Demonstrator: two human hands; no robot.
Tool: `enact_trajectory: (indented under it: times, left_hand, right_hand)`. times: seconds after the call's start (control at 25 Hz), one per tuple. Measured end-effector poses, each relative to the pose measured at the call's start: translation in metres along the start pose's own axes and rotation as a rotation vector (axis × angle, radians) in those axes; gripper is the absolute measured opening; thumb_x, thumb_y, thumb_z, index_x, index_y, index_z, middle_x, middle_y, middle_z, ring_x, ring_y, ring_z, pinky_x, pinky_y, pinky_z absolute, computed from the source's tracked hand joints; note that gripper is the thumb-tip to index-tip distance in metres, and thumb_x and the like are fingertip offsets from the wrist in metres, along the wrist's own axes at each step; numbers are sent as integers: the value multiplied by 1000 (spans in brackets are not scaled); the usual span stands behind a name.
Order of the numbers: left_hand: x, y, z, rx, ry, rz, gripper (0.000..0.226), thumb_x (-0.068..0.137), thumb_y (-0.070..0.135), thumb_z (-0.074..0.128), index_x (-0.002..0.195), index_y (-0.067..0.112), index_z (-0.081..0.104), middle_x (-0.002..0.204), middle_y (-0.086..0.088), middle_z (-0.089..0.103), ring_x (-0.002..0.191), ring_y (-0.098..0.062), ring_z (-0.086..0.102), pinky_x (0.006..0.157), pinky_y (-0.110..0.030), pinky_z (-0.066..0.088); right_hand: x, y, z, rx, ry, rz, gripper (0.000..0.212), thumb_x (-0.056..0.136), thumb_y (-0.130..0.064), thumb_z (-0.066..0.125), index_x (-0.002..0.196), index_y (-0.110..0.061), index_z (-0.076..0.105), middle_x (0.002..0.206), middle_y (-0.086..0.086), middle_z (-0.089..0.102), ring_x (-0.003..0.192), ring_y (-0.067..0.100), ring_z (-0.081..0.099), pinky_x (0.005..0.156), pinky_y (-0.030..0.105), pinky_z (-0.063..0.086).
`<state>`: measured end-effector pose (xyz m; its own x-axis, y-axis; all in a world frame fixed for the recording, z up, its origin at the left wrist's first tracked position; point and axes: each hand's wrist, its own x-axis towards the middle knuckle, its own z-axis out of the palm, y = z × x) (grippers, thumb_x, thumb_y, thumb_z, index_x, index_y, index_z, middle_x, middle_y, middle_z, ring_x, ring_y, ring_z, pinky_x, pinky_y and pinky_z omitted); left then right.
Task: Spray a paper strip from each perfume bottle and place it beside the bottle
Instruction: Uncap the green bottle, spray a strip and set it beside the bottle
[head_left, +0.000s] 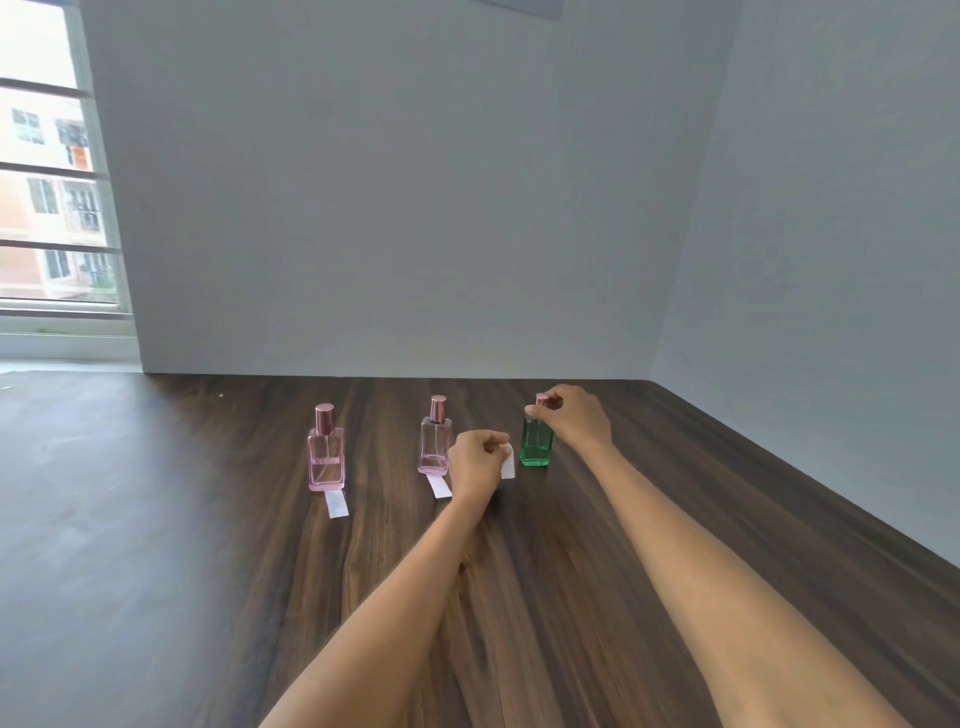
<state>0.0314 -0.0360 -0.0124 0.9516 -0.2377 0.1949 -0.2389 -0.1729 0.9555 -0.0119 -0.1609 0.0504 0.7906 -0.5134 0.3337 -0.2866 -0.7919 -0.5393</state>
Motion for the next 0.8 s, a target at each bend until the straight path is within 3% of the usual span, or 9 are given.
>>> enact_trajectory:
  times: [0.2,0.4,0.56,0.72,0.8]
  left_hand:
    - [-12,6,1,138,-56,97,42,87,20,67,127,8,61,125,-9,66,114,-22,63,97,-33,48]
    - [-24,19,-6,228,-134,141,56,77,42,74,124,14,63,121,-4,68,109,-23,65,91,-38,53]
    - [-32,28,-19,182,-148,139,36,78,30,76,107,9,72,99,-11,74,86,-22,65,73,-31,49]
    - [-40,33,-35,127,-249,111,32,81,22,73,107,4,70,91,-5,68,88,-18,62,82,-31,51]
    - [-42,33,-42,99,-303,104,32,83,19,72,109,1,69,91,-5,67,89,-18,62,83,-31,51]
  right_hand:
    - [-12,-1,-17,47,-11,-38,30,79,-43,68,96,-18,72,107,-8,72,95,13,64,77,31,49]
    - [-30,-7,-29,153,-88,-105,33,77,-34,74,99,-10,73,109,5,72,91,12,63,86,31,50]
    - [-41,-14,-38,203,-134,-133,29,76,-28,75,98,-8,74,101,7,74,91,14,65,89,32,53]
    - [-46,-18,-46,270,-306,-150,21,81,-17,71,100,-8,71,103,12,72,98,23,68,92,35,54]
    - [-50,-20,-53,410,-357,-151,23,83,-11,68,105,-5,67,104,13,69,93,21,67,87,28,56]
